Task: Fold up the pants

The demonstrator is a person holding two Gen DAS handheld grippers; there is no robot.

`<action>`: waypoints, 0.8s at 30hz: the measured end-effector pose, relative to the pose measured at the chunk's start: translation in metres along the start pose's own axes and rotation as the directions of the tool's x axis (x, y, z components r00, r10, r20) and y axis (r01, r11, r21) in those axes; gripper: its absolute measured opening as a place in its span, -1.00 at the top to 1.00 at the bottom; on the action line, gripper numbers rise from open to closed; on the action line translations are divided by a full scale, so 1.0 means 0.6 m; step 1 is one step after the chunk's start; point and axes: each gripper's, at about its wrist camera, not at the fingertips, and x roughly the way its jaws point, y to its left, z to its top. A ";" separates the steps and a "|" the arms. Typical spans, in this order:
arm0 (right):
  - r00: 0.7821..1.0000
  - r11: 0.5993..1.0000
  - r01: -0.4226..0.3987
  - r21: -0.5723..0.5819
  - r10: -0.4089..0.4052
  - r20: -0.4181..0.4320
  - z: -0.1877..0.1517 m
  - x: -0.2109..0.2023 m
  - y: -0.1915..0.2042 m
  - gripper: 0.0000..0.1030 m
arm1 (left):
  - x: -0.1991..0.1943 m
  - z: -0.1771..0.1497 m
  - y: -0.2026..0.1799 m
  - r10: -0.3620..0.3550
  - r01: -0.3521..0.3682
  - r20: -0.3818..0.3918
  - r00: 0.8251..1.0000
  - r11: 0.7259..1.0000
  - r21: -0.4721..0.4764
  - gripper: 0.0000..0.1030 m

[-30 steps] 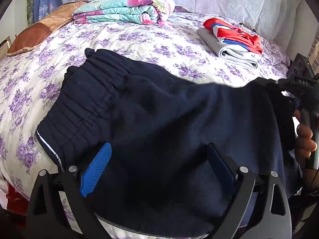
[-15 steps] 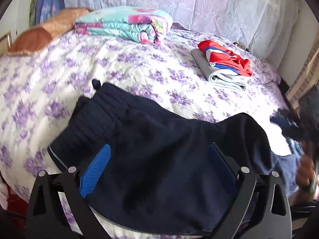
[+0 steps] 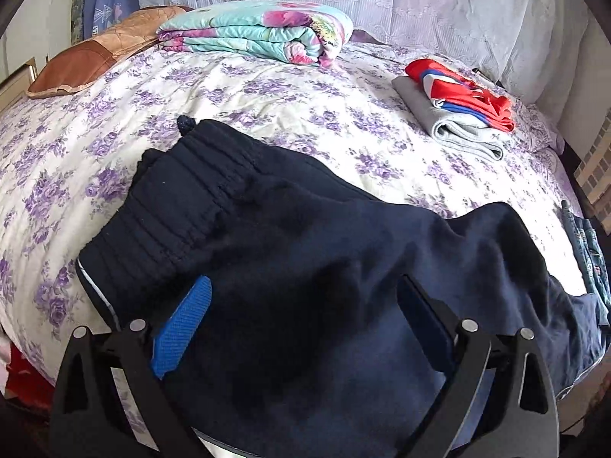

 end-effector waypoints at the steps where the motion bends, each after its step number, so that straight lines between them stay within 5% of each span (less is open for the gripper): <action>1: 0.998 0.998 0.054 0.015 -0.053 -0.026 0.003 -0.001 -0.038 -0.53 | 0.001 -0.002 -0.004 0.000 0.000 0.002 1.000 1.000 -0.003 -0.85; 2: 0.996 0.998 0.059 0.025 -0.057 -0.071 0.005 0.007 -0.067 -0.52 | 0.004 -0.003 -0.008 0.008 -0.008 0.001 1.000 1.000 -0.002 -0.85; 4: 0.988 0.998 0.054 -0.034 -0.058 -0.143 0.006 0.028 -0.091 0.00 | 0.009 -0.005 -0.016 0.028 -0.028 -0.002 1.000 1.000 0.000 -0.87; 6: 0.984 0.987 0.037 -0.155 -0.064 -0.168 0.006 0.045 -0.073 0.17 | 0.008 -0.006 -0.020 0.032 -0.032 -0.005 0.999 0.999 -0.001 -0.88; 11: 0.981 0.943 -0.033 -0.330 -0.033 -0.192 0.036 0.101 -0.005 0.09 | 0.007 -0.008 -0.020 0.037 -0.038 -0.020 0.999 0.999 -0.013 -0.89; 12: 0.972 0.945 -0.066 -0.321 -0.012 -0.234 0.043 0.121 -0.003 -0.10 | 0.007 -0.009 -0.022 0.042 -0.042 -0.022 0.999 0.999 -0.011 -0.89; 14: 0.948 0.942 -0.116 -0.316 0.011 -0.317 0.048 0.150 0.006 -0.10 | 0.007 -0.012 -0.023 0.051 -0.052 -0.022 0.998 0.999 -0.003 -0.89; 15: 0.935 0.937 -0.125 -0.326 0.001 -0.355 0.044 0.162 0.012 0.15 | 0.007 -0.013 -0.024 0.056 -0.056 -0.022 0.998 0.998 0.000 -0.89; 16: 0.923 0.929 -0.126 -0.347 -0.019 -0.385 0.037 0.168 0.019 0.69 | 0.007 -0.015 -0.025 0.061 -0.061 -0.021 0.998 0.998 0.004 -0.89; 19: 0.943 0.901 -0.079 -0.427 -0.071 -0.324 0.037 0.130 0.038 0.80 | 0.006 -0.019 -0.027 0.068 -0.068 -0.018 0.998 0.998 0.013 -0.89; 24: 0.948 0.947 0.019 -0.322 -0.119 -0.294 0.063 0.106 -0.023 0.80 | 0.007 -0.021 -0.026 0.067 -0.067 -0.016 0.998 0.998 0.020 -0.89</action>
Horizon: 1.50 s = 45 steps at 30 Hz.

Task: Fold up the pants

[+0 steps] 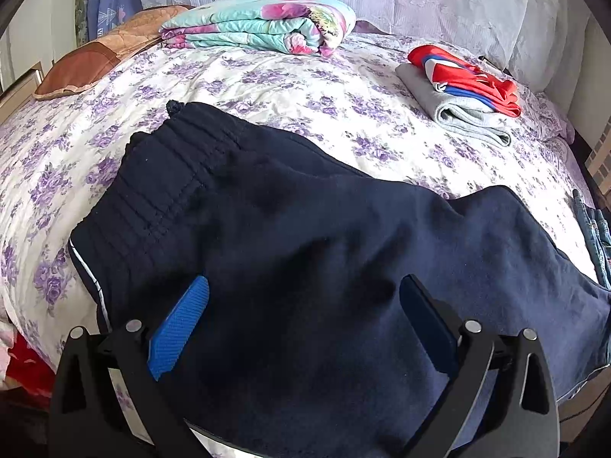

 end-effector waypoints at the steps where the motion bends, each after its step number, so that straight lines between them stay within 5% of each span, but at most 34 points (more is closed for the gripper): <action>1: 1.000 1.000 -0.005 0.016 0.005 -0.020 -0.006 0.019 -0.008 0.79 | 0.001 0.000 -0.002 0.001 -0.001 0.000 1.000 1.000 0.003 -0.89; 5: 0.999 1.000 -0.016 0.011 0.016 0.044 -0.027 0.035 -0.015 0.54 | 0.003 0.000 -0.002 0.005 -0.005 0.001 1.000 1.000 0.010 -0.90; 7: 0.992 0.996 -0.057 0.066 0.049 0.118 -0.029 -0.003 -0.036 0.03 | 0.001 0.000 0.005 -0.007 0.007 0.001 1.000 1.000 0.006 -0.90; 9: 0.983 0.992 -0.057 0.110 0.036 0.183 -0.038 -0.053 -0.059 -0.11 | -0.001 -0.001 0.009 -0.016 0.016 0.004 1.000 1.000 0.005 -0.90; 15: 0.988 0.966 -0.073 0.248 0.036 0.153 -0.136 -0.125 -0.073 -0.24 | 0.001 -0.004 0.003 0.003 -0.003 0.017 1.000 1.000 0.021 -0.90; 20: 0.975 0.885 -0.188 0.426 0.115 0.192 -0.230 -0.110 -0.071 -0.29 | 0.002 -0.004 0.001 0.005 -0.006 0.023 1.000 1.000 0.020 -0.90; 25: 0.968 0.931 -0.137 0.337 0.054 0.245 -0.168 -0.117 -0.066 -0.29 | 0.002 0.000 0.004 -0.009 0.009 0.009 1.000 1.000 0.021 -0.90; 30: 0.989 0.973 -0.102 0.209 0.076 0.128 -0.025 -0.036 -0.064 -0.37 | 0.001 0.001 0.007 -0.023 0.023 0.010 1.000 1.000 0.014 -0.90; 32: 0.998 0.977 -0.059 0.203 0.057 0.015 0.001 0.018 -0.056 -0.29 | -0.006 0.003 0.022 -0.027 0.027 0.020 0.999 0.999 -0.017 -0.90; 34: 0.992 0.978 -0.084 0.190 0.100 -0.079 0.005 0.059 -0.044 0.65 | -0.026 0.002 0.045 -0.027 0.029 0.034 0.999 0.998 -0.059 -0.90; 37: 1.000 0.993 -0.025 0.118 0.025 -0.004 0.001 0.034 -0.020 0.76 | -0.066 -0.007 0.084 -0.036 0.042 0.066 0.997 0.995 -0.095 -0.89; 41: 0.990 0.997 -0.042 0.059 0.034 0.137 0.004 -0.020 0.001 0.76 | -0.100 -0.014 0.132 0.047 -0.032 0.100 0.994 0.988 -0.149 -0.89; 45: 0.989 0.996 -0.075 0.053 0.068 0.128 0.021 -0.020 0.000 0.76 | -0.075 -0.003 0.159 0.097 -0.086 0.053 0.994 0.980 -0.179 -0.89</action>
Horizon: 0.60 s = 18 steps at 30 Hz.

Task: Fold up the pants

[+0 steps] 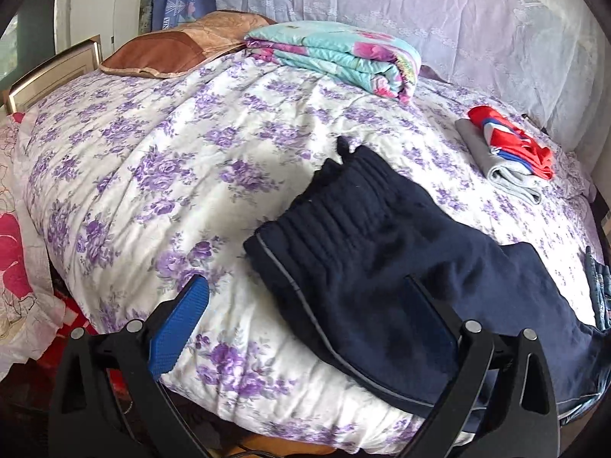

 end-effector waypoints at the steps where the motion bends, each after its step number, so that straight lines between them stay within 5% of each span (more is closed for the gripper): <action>1: 1.000 1.000 -0.001 0.008 0.001 -0.014 0.002 0.006 -0.004 0.77 | 0.017 0.002 0.001 -0.012 0.012 -0.024 1.000 1.000 -0.008 -0.89; 2: 1.000 1.000 -0.001 0.017 0.002 -0.027 0.002 0.012 -0.006 0.76 | 0.035 0.004 0.001 -0.032 0.031 -0.049 0.998 0.999 -0.022 -0.88; 4: 0.999 0.999 -0.002 0.039 0.004 -0.045 -0.002 0.020 -0.011 0.76 | 0.064 0.005 -0.006 -0.074 0.071 -0.096 0.993 0.997 -0.040 -0.20; 8: 0.999 0.998 -0.001 0.060 0.004 -0.052 -0.013 0.019 -0.017 0.76 | 0.042 0.018 -0.017 -0.055 0.053 -0.036 0.998 0.997 -0.052 0.04; 18: 0.998 0.996 -0.005 0.086 0.011 -0.063 -0.024 0.026 -0.028 0.76 | 0.035 0.021 0.001 -0.094 0.088 -0.073 0.993 0.992 -0.085 -0.09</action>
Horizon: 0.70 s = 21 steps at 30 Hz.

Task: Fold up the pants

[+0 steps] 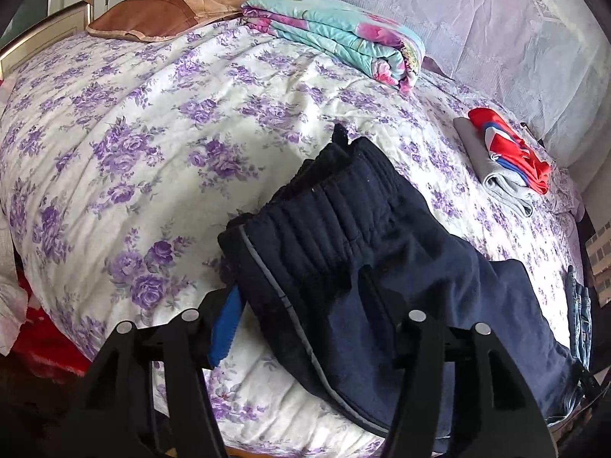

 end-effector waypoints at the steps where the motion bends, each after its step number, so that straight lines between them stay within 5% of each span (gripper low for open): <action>1: 1.000 1.000 0.000 0.000 0.000 -0.001 -0.001 0.000 0.000 0.75 | -0.006 -0.001 -0.003 0.015 -0.015 0.020 1.000 1.000 0.006 -0.06; 3: 1.000 1.000 -0.003 -0.003 0.003 -0.003 -0.003 -0.001 -0.001 0.75 | -0.019 0.001 -0.006 0.041 -0.042 0.063 0.997 0.999 0.013 0.14; 9: 1.000 1.000 -0.009 0.004 0.009 -0.006 -0.006 0.001 -0.006 0.73 | -0.009 0.011 -0.011 0.049 -0.049 0.058 0.997 0.999 0.003 0.14; 11: 1.000 1.000 -0.010 0.005 0.010 -0.009 -0.006 0.002 -0.006 0.71 | -0.001 0.012 -0.027 0.070 -0.072 0.055 0.996 0.996 0.044 -0.06; 13: 1.000 1.000 -0.010 0.007 0.010 -0.012 -0.007 0.003 -0.005 0.71 | 0.030 0.012 -0.030 0.092 -0.092 -0.003 0.996 0.994 0.062 -0.69; 14: 1.000 1.000 -0.010 0.006 0.010 -0.010 -0.007 0.002 -0.005 0.71 | 0.044 0.011 -0.024 0.098 -0.097 -0.023 0.995 0.994 0.043 -0.69; 19: 1.000 1.000 0.007 -0.013 -0.007 0.007 -0.007 -0.007 -0.006 0.76 | 0.004 0.018 -0.011 0.038 -0.036 0.080 0.996 0.999 -0.024 0.17; 21: 1.000 1.000 0.016 -0.009 -0.016 0.009 -0.003 -0.009 -0.009 0.76 | -0.018 0.028 -0.010 0.028 -0.024 0.123 0.992 0.999 -0.029 0.30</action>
